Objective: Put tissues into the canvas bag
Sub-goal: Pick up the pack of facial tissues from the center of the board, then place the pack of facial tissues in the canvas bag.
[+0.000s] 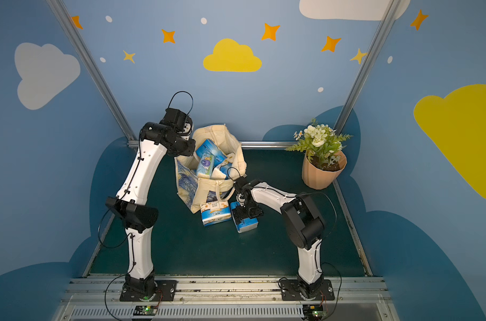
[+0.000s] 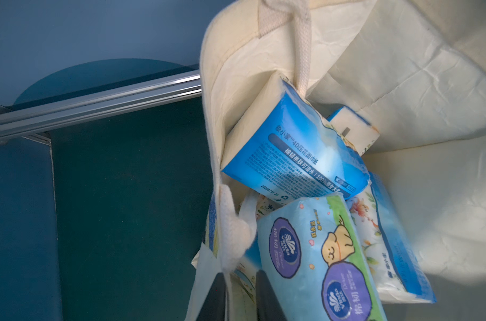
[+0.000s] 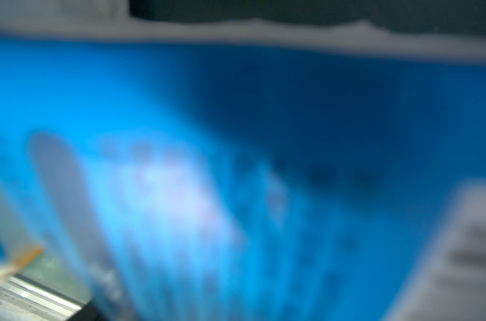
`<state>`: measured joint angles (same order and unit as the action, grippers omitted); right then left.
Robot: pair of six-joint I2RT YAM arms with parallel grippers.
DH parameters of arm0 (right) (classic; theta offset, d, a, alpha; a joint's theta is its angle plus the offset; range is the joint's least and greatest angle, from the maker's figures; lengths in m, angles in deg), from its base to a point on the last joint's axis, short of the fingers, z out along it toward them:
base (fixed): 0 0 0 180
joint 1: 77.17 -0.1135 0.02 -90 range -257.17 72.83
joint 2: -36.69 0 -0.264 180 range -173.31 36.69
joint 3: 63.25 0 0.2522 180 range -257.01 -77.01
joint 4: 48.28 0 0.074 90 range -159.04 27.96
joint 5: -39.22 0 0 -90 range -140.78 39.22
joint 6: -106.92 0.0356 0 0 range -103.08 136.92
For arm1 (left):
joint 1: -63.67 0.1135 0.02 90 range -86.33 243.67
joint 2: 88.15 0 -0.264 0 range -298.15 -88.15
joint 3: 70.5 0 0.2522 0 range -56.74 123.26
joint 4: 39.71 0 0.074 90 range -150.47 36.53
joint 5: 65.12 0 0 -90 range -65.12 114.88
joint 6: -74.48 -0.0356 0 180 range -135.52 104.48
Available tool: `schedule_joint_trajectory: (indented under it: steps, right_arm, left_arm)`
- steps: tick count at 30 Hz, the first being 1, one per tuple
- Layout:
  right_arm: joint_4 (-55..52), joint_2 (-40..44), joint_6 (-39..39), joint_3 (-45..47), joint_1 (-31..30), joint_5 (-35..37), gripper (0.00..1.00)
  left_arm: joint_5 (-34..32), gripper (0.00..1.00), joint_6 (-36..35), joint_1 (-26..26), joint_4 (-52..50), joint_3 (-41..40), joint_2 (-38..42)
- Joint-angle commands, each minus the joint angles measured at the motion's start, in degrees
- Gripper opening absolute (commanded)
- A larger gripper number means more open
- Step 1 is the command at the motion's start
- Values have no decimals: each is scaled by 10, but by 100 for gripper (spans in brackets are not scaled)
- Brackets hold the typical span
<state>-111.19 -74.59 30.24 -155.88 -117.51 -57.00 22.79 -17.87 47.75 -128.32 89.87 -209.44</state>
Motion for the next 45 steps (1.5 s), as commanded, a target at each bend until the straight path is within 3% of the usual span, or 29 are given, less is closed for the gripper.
schedule_joint_trajectory:
  steps: [1, 4, 9, 17, 22, 27, 36, 39, 45]
  right_arm:
    - [-15, 3, 10, 10, 3, 22, 89]
    - [-15, 39, 16, 14, 8, 36, 85]
    - [-28, 118, 24, 12, 17, 74, 59]
    - [-67, 242, 10, -85, 31, 178, 50]
    - [-34, 262, -29, -180, 35, 191, 49]
    - [30, 214, -61, -264, 35, 127, 49]
    - [116, 17, -71, -451, 33, -14, 53]
    - [109, -53, -68, -528, 32, -22, 54]
    - [60, -153, -67, -646, 30, 29, 62]
  left_arm:
    - [-5, 21, -7, -2, -15, -4, 12]
    - [-5, 20, -7, -2, -14, -4, 10]
    - [-11, 20, -7, -2, -11, -4, 11]
    - [-12, 20, -6, -2, -5, -4, 12]
    - [-7, 20, -4, -2, 1, -4, 10]
    - [1, 18, -2, -2, 6, -4, 5]
    - [11, 17, -4, -2, 14, -3, 3]
    - [10, 17, -5, -2, 17, -2, 4]
    - [7, 17, -8, -2, 22, -2, 4]
